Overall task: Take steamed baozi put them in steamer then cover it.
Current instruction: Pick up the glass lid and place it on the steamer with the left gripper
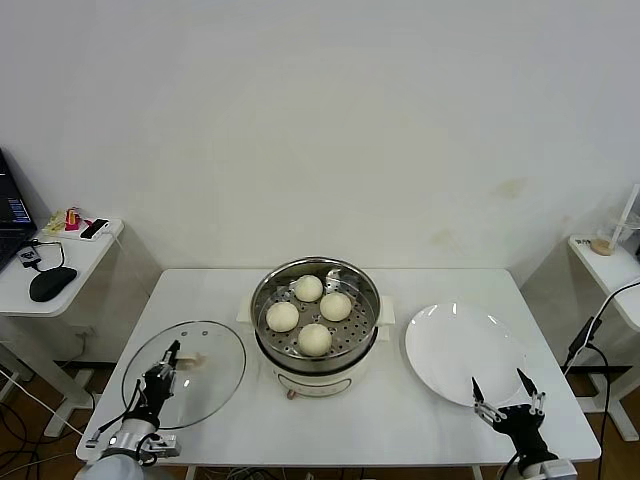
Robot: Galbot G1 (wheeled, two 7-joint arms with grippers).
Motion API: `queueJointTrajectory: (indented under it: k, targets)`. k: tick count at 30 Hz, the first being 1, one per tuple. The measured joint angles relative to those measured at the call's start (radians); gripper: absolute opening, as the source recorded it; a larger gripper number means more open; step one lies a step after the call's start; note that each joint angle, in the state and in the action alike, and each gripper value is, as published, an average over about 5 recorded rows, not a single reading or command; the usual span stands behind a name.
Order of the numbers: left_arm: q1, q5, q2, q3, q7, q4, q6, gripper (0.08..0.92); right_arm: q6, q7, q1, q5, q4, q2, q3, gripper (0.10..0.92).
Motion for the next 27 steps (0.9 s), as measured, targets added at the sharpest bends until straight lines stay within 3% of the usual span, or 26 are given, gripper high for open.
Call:
queueJointTrajectory:
  k: [16,27]
  targets:
    - [0.053,-0.055,0.075,-0.069,0.15,-0.276,0.189,0.134,-0.004,0.002,-0.011,-0.033,0.016,0.005,-0.008,0.823]
    - [-0.015,-0.159,0.192,0.022,0.225,-0.387,0.314,0.134,-0.007,0.013,-0.012,-0.08,0.022,0.017,-0.03,0.823]
